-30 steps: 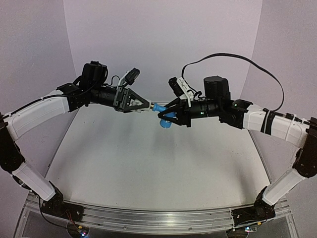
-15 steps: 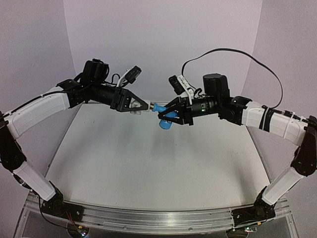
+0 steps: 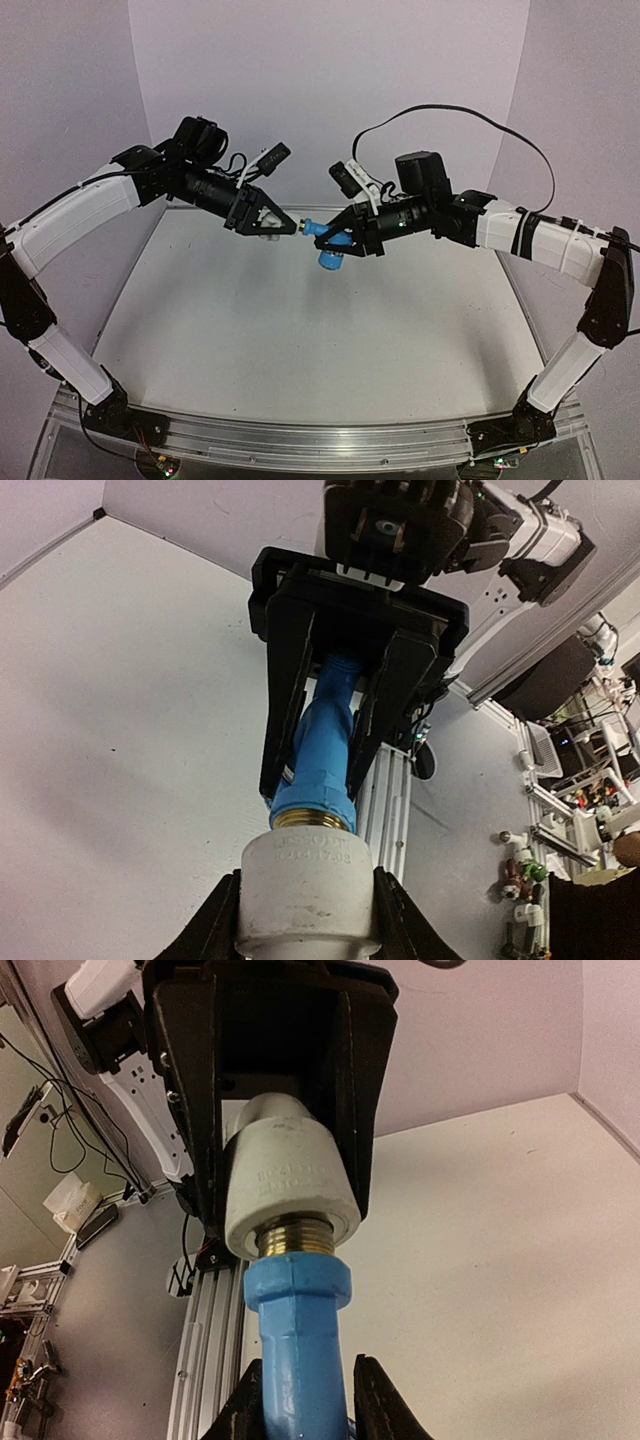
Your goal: Install the water faucets
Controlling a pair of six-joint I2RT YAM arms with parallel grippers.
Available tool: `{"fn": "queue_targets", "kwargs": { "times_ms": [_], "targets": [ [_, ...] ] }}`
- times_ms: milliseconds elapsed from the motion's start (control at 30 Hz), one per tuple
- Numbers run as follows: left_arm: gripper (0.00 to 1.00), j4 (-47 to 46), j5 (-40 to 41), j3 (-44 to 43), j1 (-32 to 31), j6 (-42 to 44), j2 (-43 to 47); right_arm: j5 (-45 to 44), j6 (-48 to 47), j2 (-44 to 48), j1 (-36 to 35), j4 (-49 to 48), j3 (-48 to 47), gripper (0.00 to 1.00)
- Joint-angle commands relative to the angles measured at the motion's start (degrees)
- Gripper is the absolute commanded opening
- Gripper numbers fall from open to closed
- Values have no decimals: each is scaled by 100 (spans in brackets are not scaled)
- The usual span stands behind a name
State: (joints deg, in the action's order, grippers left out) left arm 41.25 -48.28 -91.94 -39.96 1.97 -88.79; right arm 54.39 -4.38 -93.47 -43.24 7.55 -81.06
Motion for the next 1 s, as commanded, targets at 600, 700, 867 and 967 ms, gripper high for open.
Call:
{"fn": "queue_targets", "kwargs": {
  "times_ms": [600, 700, 867, 967],
  "targets": [
    [0, -338, 25, 45, -790, 2524, -177, 1336, 389, 134, -422, -1866, -605, 0],
    [0, -347, 136, 25, -812, 2715, -187, 1310, 609, 98, -424, -1912, -654, 0],
    [0, -720, 549, 276, -871, 2997, -12, 1410, 1001, 61, -422, -2318, -656, 0],
    [0, -1230, 783, 568, -891, 3123, 205, 1433, 1315, 53, -422, -2663, -578, 0]
  ]
}}
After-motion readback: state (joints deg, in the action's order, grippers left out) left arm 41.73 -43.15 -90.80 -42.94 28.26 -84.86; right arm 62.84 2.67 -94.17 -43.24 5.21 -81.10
